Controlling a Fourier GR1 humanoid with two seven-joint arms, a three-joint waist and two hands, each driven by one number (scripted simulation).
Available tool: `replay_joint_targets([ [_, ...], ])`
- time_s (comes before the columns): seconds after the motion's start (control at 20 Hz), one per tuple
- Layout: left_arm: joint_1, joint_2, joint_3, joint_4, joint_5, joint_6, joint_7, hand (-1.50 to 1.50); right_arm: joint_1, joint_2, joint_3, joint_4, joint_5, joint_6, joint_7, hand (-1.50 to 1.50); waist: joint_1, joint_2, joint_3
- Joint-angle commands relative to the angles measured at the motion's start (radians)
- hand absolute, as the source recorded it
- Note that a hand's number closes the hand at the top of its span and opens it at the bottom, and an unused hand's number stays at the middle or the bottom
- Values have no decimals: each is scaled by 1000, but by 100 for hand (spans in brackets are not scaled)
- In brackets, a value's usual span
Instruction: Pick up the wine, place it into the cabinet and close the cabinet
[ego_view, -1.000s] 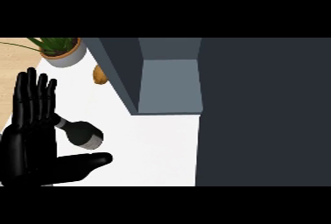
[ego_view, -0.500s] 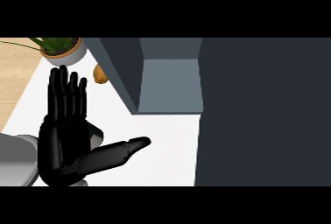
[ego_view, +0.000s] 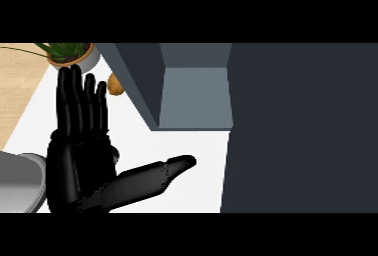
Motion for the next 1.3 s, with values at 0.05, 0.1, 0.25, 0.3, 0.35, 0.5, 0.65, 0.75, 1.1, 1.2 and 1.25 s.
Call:
replay_joint_targets([
  [0.05,46,0,-63,-47,-48,63,45,-150,-15,4,14,-106,17,-30,109,-150,0,0,0],
  [0.1,-36,0,-9,-32,-81,56,98,-150,9,-1,-19,-81,-18,-1,60,-150,-1,0,0],
  [0.25,51,0,-63,-98,-148,63,121,-150,-48,2,-8,-153,1,-50,160,-150,3,-1,0],
  [0.3,44,7,-2,-146,-158,16,182,-150,12,-5,-42,-124,-29,-13,83,-150,2,-1,0],
  [0.35,-9,0,22,-123,-201,11,225,-150,14,56,91,-63,107,-46,42,-150,2,-1,0],
  [0.5,27,0,8,-160,-226,18,266,-150,-1,-4,-20,-127,6,-17,109,-150,1,-1,0],
  [0.65,111,22,17,-229,-219,-26,237,-150,-79,15,-1,-108,11,-41,151,-150,4,0,0],
  [0.75,106,56,109,-255,-156,-53,251,-150,-135,13,-16,-124,29,-74,213,-150,5,0,-1],
  [1.1,218,73,170,-251,-41,-61,132,-150,-68,-13,-61,-131,-28,-18,172,-150,1,1,-1],
  [1.2,195,69,200,-266,-71,-70,187,-150,-90,-12,-58,-171,-22,-32,217,-150,0,1,-1],
  [1.25,147,52,207,-213,-93,-66,191,-150,-149,25,16,-148,71,-84,258,-150,1,1,-1],
])
